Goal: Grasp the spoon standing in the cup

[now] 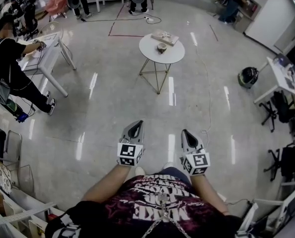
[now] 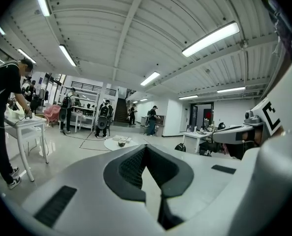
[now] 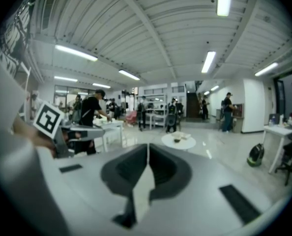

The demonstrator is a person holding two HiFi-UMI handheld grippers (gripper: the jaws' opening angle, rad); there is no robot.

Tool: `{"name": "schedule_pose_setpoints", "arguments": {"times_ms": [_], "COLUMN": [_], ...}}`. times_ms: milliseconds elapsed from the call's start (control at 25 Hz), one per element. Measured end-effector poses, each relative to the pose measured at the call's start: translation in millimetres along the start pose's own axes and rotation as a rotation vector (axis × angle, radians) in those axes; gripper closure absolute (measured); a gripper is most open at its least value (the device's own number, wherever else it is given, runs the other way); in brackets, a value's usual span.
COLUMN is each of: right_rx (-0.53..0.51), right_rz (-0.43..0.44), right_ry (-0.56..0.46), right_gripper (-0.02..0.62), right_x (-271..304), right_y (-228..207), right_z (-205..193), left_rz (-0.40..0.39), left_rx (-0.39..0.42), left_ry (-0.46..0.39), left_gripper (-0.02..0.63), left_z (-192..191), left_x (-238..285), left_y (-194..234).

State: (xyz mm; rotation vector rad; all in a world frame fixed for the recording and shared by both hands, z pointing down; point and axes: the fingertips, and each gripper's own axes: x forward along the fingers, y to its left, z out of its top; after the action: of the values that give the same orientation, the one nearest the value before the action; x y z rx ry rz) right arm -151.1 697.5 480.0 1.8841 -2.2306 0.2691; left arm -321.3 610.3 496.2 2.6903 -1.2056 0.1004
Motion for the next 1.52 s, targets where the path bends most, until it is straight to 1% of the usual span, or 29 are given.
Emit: {"name": "schedule_pose_setpoints", "arguments": {"times_ms": [240,360,600,800,1040,1200,1400,1520], "right_rx": [0.012,0.015,0.038,0.05,0.057,0.06,0.062,0.063], "right_rz": [-0.013,-0.013,0.005,0.031,0.019,0.039,0.058,0.058], "right_ry": [0.016,0.028,0.048,0.054,0.063,0.076,0.074,0.063], "right_gripper": [0.56,0.56,0.56,0.56,0.56,0.56,0.56,0.56], "right_x": [4.3,9.7,22.6,34.0,45.1,54.8,66.7,73.2], "right_y": [0.0,-4.6,-15.2,-17.0,-37.3,-44.5,-59.0,-73.4], "right_z": [-3.3,-8.2,-18.8,-20.2,-24.1,-26.5,-25.6,-19.3], "left_rz": [-0.026,-0.02,0.006,0.006,0.0,-0.008,-0.013,-0.011], "left_rx": [-0.011,-0.01,-0.019,-0.019,-0.022,-0.039,-0.029,-0.023], "left_ry": [0.052,0.069,0.076,0.107,0.122,0.153,0.148,0.137], "left_gripper": [0.581,0.581,0.581,0.581,0.581,0.581,0.581,0.581], "left_z": [-16.6,-24.1,-24.8,-34.6,-39.9,-46.5,-44.4,-36.5], "left_x": [9.7,16.6,24.8,36.3,54.4,71.3,92.5,108.2], "left_y": [1.3,6.0,11.8,8.6,5.9,2.4,-4.8,-7.5]}}
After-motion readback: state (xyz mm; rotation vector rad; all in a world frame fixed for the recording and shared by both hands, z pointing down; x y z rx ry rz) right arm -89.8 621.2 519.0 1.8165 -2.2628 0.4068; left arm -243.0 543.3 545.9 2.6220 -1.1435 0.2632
